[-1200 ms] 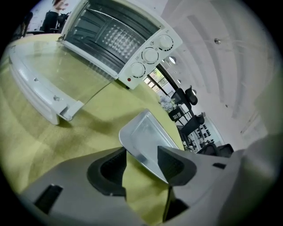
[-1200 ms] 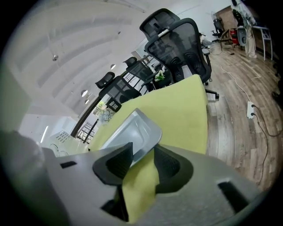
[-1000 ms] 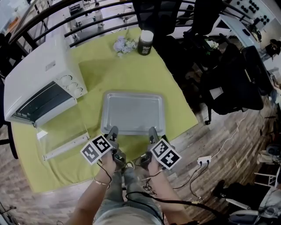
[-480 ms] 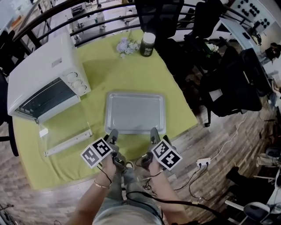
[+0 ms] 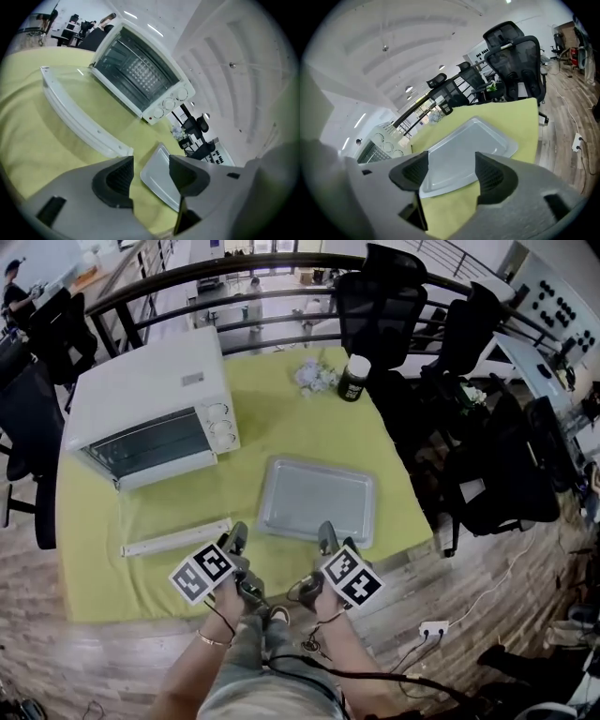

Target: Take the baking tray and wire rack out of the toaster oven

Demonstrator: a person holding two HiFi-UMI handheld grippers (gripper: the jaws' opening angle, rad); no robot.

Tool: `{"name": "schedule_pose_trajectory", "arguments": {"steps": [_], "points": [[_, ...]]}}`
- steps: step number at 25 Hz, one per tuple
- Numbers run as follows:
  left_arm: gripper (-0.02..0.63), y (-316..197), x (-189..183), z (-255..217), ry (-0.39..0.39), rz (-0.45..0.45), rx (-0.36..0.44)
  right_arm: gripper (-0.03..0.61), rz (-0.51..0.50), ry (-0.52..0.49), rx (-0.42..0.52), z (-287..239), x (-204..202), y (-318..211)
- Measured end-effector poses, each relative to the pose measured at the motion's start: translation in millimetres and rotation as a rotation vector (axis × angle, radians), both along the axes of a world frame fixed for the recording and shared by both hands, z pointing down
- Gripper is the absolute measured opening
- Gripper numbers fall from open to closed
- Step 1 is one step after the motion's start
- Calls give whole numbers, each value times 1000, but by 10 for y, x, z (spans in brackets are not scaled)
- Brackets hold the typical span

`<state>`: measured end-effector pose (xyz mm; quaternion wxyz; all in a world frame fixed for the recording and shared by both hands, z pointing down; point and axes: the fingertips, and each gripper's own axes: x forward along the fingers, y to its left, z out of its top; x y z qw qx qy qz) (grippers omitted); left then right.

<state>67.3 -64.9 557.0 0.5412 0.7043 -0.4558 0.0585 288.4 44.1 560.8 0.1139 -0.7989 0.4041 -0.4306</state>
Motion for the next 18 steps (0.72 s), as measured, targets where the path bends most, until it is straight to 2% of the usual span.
{"name": "schedule_pose_trajectory", "arguments": {"steps": [18], "points": [[225, -342, -1782, -640, 62, -383, 118, 293, -409, 16, 112, -634, -1669, -1153]]}}
